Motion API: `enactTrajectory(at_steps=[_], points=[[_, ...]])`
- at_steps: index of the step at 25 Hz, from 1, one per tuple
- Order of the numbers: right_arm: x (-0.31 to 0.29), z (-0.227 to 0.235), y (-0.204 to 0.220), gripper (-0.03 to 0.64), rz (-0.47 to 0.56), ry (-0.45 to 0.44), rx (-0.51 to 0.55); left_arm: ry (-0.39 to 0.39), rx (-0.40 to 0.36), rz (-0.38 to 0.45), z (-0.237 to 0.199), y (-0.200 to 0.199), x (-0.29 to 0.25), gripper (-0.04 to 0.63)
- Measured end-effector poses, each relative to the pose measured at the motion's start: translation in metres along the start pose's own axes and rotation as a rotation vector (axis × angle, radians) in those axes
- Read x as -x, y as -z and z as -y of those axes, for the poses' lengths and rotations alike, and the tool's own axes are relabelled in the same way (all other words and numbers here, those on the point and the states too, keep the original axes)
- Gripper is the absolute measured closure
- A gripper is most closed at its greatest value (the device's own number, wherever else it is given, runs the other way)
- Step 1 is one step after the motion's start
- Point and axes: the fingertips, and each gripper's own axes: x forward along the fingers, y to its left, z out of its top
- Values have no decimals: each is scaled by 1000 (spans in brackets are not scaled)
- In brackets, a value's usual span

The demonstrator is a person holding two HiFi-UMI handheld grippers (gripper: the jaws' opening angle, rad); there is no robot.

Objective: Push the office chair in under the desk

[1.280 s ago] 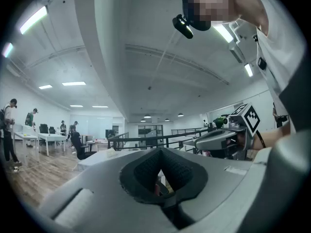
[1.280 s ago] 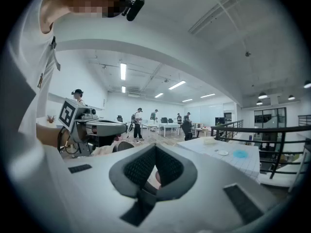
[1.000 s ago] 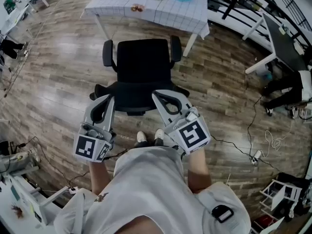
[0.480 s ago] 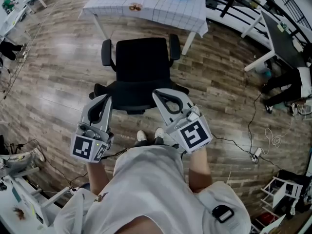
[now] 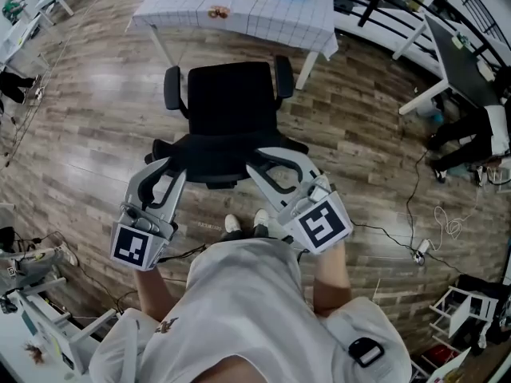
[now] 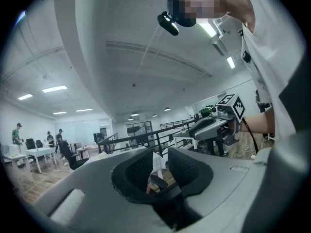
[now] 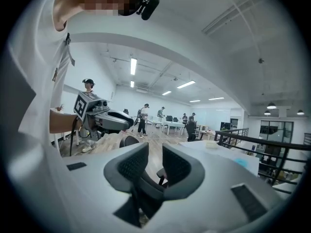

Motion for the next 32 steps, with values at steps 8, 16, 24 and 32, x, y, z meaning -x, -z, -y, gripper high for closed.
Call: enactTrajectory(at_steps=[8,16,24,32], points=[[0,-7,6,483,-43,-46,55,123,-114,-91,15,9,3,387],[-3,-18,18,403,-119,-111,133,169,-204,-184,21,28,1,302],[-9,-28,34,324,-192,-178,199,183,-289,-261,23,48,-7,256],[-21,-28,47,293,-229,-198,229,189,-327,-267,22,63,-17,235]])
